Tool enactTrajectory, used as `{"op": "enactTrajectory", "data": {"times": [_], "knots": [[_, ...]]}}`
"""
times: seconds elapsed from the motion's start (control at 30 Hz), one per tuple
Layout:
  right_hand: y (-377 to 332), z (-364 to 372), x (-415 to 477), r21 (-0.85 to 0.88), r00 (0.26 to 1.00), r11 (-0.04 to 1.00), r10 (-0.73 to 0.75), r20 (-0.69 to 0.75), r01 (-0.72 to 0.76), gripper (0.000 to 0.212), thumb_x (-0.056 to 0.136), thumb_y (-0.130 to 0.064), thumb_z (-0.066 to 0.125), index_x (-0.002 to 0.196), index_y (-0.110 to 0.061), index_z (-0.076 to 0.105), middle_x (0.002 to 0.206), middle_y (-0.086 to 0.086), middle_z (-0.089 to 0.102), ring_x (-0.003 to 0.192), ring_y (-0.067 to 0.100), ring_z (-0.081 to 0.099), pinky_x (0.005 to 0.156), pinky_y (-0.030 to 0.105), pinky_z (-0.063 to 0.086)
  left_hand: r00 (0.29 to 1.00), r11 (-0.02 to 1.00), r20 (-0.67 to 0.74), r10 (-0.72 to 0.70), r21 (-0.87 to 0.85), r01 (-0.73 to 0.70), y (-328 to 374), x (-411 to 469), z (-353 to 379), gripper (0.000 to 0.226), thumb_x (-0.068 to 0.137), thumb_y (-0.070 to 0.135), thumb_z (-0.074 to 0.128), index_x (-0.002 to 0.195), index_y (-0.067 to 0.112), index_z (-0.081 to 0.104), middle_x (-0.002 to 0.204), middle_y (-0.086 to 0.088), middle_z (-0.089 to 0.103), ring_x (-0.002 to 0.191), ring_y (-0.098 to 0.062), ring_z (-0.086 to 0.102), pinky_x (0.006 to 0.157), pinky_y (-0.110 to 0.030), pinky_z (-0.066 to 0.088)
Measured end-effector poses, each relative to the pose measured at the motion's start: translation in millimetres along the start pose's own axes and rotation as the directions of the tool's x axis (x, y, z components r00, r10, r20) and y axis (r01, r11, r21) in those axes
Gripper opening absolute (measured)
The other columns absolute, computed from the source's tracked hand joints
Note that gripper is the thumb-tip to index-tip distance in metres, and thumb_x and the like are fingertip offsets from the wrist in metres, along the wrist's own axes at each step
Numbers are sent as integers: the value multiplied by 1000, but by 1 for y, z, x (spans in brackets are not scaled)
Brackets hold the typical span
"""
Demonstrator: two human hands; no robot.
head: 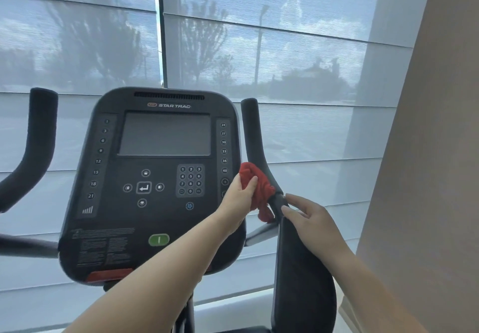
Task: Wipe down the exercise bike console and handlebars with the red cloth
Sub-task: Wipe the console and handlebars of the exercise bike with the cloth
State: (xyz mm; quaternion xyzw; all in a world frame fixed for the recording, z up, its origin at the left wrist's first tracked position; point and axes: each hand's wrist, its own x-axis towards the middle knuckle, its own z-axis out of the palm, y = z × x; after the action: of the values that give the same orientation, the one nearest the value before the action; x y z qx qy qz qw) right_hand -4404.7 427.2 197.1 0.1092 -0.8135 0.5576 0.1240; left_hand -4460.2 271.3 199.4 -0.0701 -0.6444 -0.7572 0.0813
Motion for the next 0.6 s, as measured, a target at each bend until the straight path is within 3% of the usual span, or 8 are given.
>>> {"op": "enactTrajectory", "data": {"times": [0.13, 0.2, 0.3, 0.43, 0.53, 0.6], "knots": [[1, 0, -5, -26, 1000, 1000, 6, -21, -6, 27, 90, -26, 56, 116, -31, 60, 105, -31, 57, 86, -17, 53, 67, -1, 37, 999, 999, 40, -22, 33, 21, -3, -8, -3, 21, 99, 18, 43, 114, 9, 55, 108, -14, 67, 97, -25, 67, 82, -38, 53], [1, 0, -8, -38, 1000, 999, 2, -22, -3, 24, 90, -27, 55, 112, -35, 60, 101, -35, 55, 90, -13, 55, 68, -1, 37, 1000, 999, 28, -11, 48, 10, -2, -8, -3, 23, 99, 18, 44, 116, 7, 54, 112, -17, 66, 102, -30, 65, 87, -43, 53], [5, 0, -9, -54, 999, 999, 3, -40, -5, 31, 91, -29, 54, 122, -29, 58, 109, -27, 56, 89, -14, 53, 72, 2, 36, 999, 999, -48, 12, 53, -9, 1, -3, 3, 23, 98, 16, 45, 117, 4, 53, 113, -20, 65, 102, -32, 65, 90, -46, 53], [10, 0, -8, -25, 998, 1000, 9, -70, -11, 33, 93, -27, 51, 125, -25, 56, 117, -20, 57, 87, -20, 50, 67, -4, 35, 1000, 1000, -18, -7, -2, 7, 7, -7, 3, 17, 99, 11, 43, 109, 2, 53, 91, -15, 68, 74, -20, 71, 62, -28, 55], [11, -2, -4, -1, 998, 1000, 13, -67, -13, 33, 93, -27, 50, 125, -25, 56, 118, -19, 57, 88, -21, 48, 67, -6, 34, 997, 994, 49, -51, 98, 46, 18, -9, -11, 15, 97, 15, 49, 102, 8, 61, 96, -13, 68, 82, -22, 69, 69, -34, 57], [11, -5, -1, 5, 998, 1000, 15, -59, -15, 33, 94, -27, 49, 126, -26, 55, 120, -19, 57, 89, -22, 47, 68, -6, 34, 1000, 982, -16, 8, 187, -4, 29, -5, -19, 12, 96, 18, 52, 101, 13, 62, 100, -11, 68, 94, -27, 68, 83, -43, 56]]}}
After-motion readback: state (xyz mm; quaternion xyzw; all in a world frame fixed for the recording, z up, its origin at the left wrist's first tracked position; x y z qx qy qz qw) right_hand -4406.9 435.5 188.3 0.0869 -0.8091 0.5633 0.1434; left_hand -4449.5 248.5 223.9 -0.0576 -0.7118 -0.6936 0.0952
